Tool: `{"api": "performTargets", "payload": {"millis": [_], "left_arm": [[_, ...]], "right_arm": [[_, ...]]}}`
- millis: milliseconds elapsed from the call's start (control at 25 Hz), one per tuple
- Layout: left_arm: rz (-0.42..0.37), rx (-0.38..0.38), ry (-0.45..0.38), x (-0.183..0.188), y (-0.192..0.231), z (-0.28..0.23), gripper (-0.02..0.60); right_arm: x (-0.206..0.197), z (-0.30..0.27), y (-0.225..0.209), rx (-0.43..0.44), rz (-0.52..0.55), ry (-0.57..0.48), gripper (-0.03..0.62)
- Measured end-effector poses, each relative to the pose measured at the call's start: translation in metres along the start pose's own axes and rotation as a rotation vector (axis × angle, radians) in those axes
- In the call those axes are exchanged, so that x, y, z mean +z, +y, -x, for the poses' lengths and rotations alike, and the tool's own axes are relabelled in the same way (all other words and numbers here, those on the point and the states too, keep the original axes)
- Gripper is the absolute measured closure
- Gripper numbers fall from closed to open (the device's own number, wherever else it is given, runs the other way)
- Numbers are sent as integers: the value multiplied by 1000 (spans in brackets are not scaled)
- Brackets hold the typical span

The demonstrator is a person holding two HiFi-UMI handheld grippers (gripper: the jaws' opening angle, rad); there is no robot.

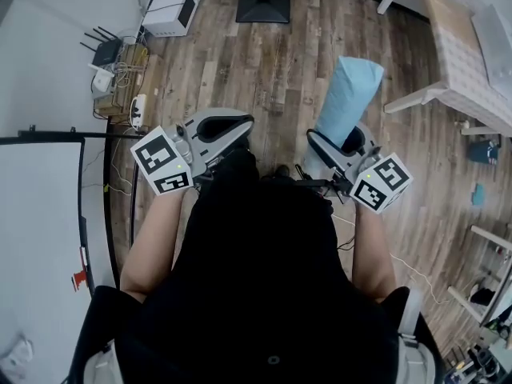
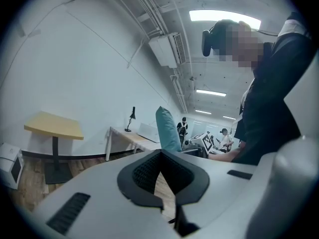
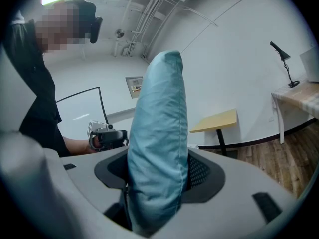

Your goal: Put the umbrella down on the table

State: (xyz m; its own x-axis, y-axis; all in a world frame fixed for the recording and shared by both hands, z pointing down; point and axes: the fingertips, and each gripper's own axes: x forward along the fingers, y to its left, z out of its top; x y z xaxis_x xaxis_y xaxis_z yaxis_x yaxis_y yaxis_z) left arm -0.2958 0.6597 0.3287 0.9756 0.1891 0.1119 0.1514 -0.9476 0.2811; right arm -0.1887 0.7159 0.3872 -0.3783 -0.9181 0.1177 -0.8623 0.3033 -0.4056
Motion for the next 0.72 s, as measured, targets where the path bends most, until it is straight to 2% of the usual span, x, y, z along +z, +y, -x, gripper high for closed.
{"api": "performTargets", "payload": {"millis": [200,400,560,720], "left_arm": [[19,7,-22,5,20,-2,577],[35,-37,-17,6,47,-13,577],[54,-57,-33,14,88,-15,577],[79,-37,-53,22,142,-16,577]], "right_arm": [[5,-8,-8,-18,0,-4,316],[11,-17,-28,-82,-8,0,316],[24,-43,-48,-114,-18,10,316],[37,-80,-75,-118,-4,65,316]]}}
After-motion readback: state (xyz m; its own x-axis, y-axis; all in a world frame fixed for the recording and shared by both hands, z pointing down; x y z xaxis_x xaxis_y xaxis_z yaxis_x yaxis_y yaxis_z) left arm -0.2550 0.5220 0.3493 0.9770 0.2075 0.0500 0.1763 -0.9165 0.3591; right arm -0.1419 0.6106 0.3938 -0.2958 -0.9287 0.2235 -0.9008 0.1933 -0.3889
